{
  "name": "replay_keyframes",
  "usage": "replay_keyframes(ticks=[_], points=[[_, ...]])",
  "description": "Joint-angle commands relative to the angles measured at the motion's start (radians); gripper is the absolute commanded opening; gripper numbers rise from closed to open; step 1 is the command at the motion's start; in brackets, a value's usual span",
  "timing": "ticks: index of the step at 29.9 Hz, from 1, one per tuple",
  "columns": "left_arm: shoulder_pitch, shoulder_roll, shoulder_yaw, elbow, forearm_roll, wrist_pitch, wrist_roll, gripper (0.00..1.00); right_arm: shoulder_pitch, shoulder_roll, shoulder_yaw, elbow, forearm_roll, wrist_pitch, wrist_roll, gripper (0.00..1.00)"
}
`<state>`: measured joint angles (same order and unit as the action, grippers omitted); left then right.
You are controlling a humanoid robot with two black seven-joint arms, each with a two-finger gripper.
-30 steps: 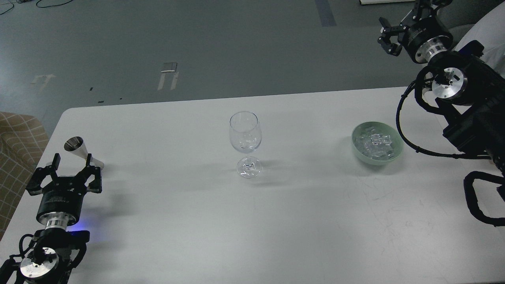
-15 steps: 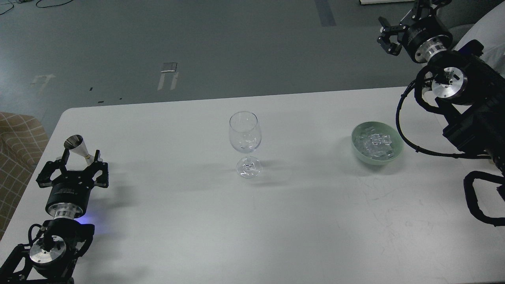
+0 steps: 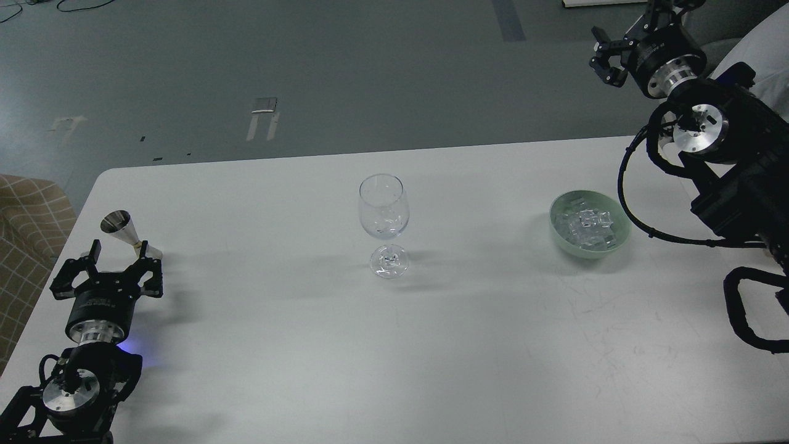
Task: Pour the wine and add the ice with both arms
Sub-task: 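Close the left gripper on the metal jigger and lift it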
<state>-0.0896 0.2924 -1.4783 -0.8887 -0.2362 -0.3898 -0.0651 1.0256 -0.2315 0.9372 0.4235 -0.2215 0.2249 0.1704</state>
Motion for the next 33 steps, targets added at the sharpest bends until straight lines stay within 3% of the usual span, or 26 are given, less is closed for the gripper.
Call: replay_keyframes(ticks=[1,8,21,33], points=[[-0.019,-0.001,0.006,0.002,0.0,0.035,-0.001,0.72,0.002,0.006,0.0,0.0,0.001,-0.01,0.001,1.0],[-0.029,0.01,0.007,0.002,0.003,0.134,0.013,0.72,-0.004,0.004,0.0,0.0,0.001,-0.013,0.0,1.0],[-0.142,0.014,0.009,0.118,0.003,0.14,0.025,0.72,0.002,0.004,0.0,0.003,-0.001,-0.013,0.0,1.0],[-0.223,0.014,0.009,0.226,0.006,0.126,0.074,0.71,-0.002,0.004,0.0,0.003,-0.001,-0.013,-0.002,1.0]])
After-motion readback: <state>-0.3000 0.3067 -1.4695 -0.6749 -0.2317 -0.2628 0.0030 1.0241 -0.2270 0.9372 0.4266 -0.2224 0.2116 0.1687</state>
